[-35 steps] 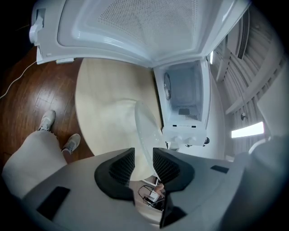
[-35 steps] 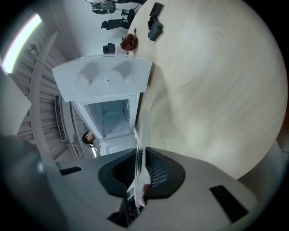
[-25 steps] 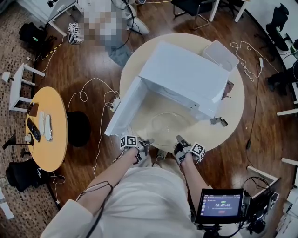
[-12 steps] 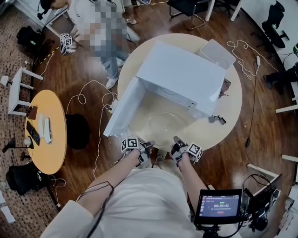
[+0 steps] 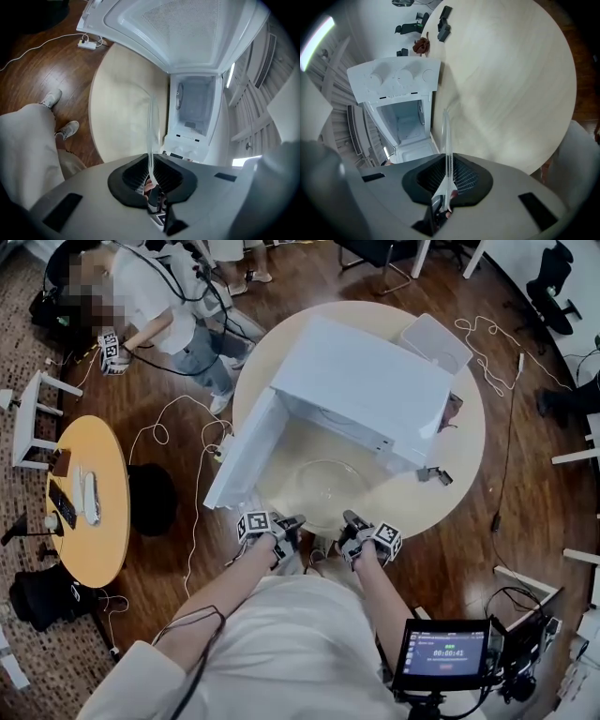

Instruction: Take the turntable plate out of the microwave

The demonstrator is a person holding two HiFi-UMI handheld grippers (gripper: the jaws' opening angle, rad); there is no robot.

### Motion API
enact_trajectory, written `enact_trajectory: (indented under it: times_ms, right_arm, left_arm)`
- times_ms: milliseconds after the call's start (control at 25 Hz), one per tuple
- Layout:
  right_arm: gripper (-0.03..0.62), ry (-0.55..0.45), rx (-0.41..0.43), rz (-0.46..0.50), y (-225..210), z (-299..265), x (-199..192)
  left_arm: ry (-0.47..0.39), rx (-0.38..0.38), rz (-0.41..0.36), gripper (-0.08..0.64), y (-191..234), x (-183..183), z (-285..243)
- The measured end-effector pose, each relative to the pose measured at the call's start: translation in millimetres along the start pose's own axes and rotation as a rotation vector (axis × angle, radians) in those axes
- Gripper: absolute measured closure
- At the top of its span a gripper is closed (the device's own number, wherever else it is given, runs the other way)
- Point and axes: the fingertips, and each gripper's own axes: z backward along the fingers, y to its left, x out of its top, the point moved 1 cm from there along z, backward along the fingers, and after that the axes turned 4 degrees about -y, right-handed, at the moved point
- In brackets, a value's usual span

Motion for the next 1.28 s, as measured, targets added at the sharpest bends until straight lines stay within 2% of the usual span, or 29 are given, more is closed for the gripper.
enact_trajectory:
  times_ms: [200, 440, 560, 600, 760, 960, 1280]
  right_arm:
    - [0.56, 0.02, -0.069, 0.018, -3.9, -2.7, 0.1]
    - [0.532, -0.008, -0.157, 0.101, -2.4, 1.1, 5.7]
    - [0.455, -0.057, -0.14, 0.05, -8.9, 4.0, 11.2]
    - [0.448, -0.071, -0.134, 0.03, -12.2, 5.8, 13.3]
    - [0.448, -0.067, -0.152, 0.01, -19.2, 13.4, 13.2]
    - [0.449, -0.047, -0.168, 0.066, -12.6, 20.2, 2.8]
    - [0.449, -0.034, -0.218, 0.115, -17.3, 9.3, -3.0]
  left_arm:
    - [-0.014, 0.006, -0.008, 0.522, 0.5, 1.4, 0.1]
    - [-0.034, 0.0, -0.022, 0.522, -3.2, 2.1, -3.8]
    - [-0.039, -0.008, -0.024, 0.522, -3.1, 6.2, -4.1]
    - [-0.039, -0.008, -0.023, 0.522, -2.9, 6.8, -4.5]
    - [-0.035, 0.004, -0.029, 0.522, -1.0, 8.1, -7.3]
    - [-0.041, 0.056, -0.037, 0.523, 4.8, 11.2, -8.3]
    - [-0.052, 0.041, -0.05, 0.525, 0.9, 18.9, -21.6]
